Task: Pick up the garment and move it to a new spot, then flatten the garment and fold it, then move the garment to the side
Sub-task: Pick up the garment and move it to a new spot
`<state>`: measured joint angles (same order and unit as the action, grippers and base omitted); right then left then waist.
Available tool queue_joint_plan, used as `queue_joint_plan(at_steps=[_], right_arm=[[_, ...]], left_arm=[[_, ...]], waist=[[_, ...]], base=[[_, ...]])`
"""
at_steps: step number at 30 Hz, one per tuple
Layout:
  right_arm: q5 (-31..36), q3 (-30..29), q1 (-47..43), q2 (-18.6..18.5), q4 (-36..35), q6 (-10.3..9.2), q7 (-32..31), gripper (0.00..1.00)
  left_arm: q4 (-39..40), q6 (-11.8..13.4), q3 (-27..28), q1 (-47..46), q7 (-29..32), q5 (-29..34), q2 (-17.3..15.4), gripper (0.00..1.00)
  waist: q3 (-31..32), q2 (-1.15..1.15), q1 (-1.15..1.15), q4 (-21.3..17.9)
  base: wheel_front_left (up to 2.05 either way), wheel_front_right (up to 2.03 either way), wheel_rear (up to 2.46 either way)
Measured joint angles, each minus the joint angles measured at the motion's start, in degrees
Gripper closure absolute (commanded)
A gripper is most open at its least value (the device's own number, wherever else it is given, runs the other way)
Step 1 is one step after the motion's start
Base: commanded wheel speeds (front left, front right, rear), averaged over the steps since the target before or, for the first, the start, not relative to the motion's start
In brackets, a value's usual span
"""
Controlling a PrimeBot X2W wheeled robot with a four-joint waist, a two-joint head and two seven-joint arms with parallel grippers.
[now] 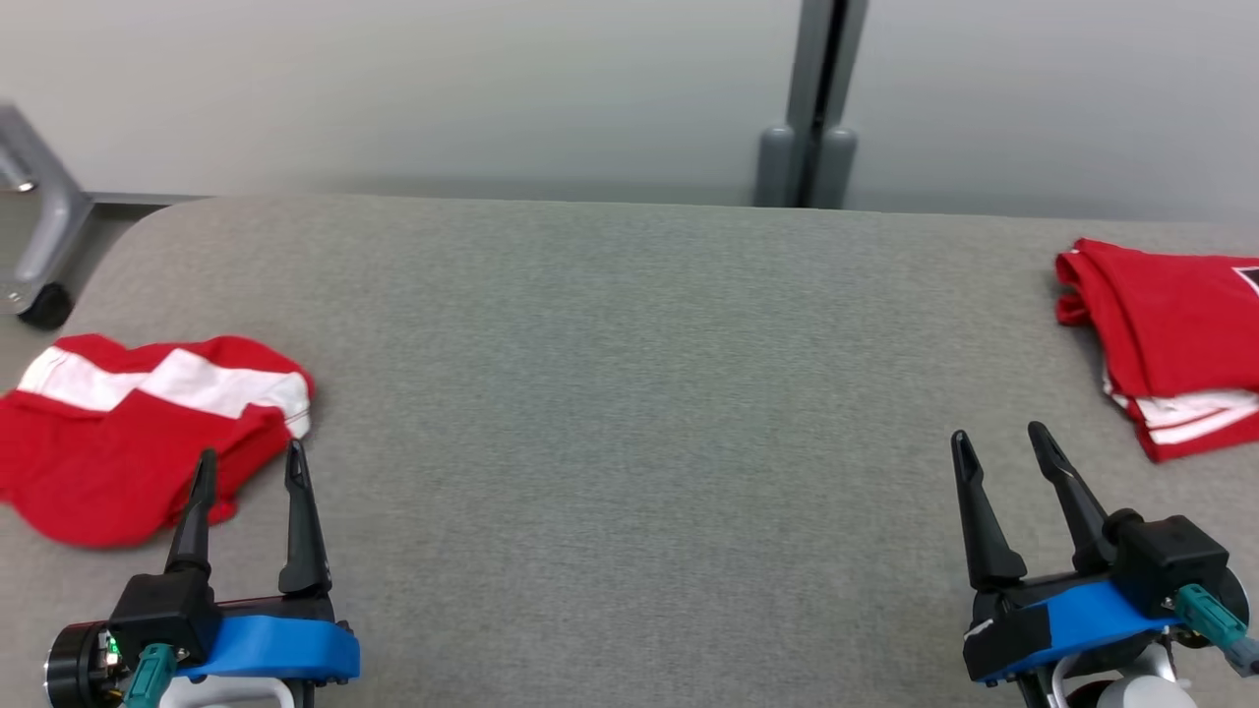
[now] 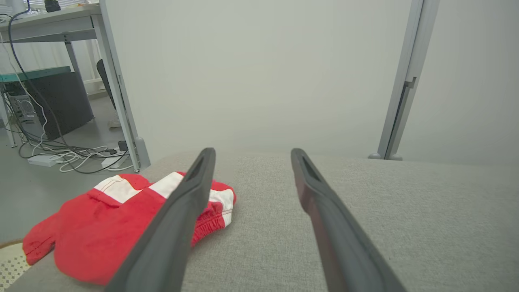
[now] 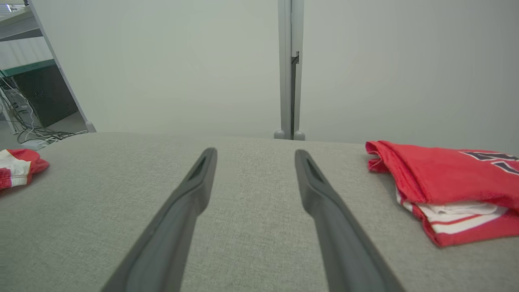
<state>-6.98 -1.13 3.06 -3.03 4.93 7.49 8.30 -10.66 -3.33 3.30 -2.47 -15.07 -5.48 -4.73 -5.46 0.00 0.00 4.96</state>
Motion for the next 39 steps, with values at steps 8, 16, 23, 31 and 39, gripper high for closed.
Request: queue_joint_plan(at_steps=[8,16,23,31,39], right_arm=[[0.65,0.53,0.15,0.04,0.32,0.00,-0.44,0.00],[1.11,0.60,0.14,-0.05,-0.29,0.00,-1.19,0.00],[1.30,0.84,0.15,-0.07,-0.58,0.00,-1.51,0.00],[1.22,1.11,0.13,-0.16,-0.43,0.00,-1.68,0.00],[1.05,1.77,0.37,-0.76,-0.81,0.00,-2.02,0.00]], left_arm=[[0.04,0.30,1.13,-0.03,0.00,-0.46,-0.36,0.00],[0.33,0.56,1.96,-0.06,0.01,-0.93,-0.51,0.00],[0.78,1.19,3.38,0.38,0.01,-1.43,-0.59,0.00],[1.18,1.38,3.67,1.14,0.01,-1.57,-0.47,0.00],[0.47,1.43,4.67,-0.36,0.01,-2.33,-0.46,0.00]], waist=[[0.21,0.00,0.00,6.57],[-0.45,0.00,0.00,13.89],[-1.58,0.00,0.00,18.79],[-2.19,0.00,0.00,20.68],[-3.38,0.00,0.00,18.49]], base=[[0.00,0.00,0.00],[0.00,0.00,0.00],[0.00,0.00,0.00],[0.00,0.00,0.00],[0.00,0.00,0.00]])
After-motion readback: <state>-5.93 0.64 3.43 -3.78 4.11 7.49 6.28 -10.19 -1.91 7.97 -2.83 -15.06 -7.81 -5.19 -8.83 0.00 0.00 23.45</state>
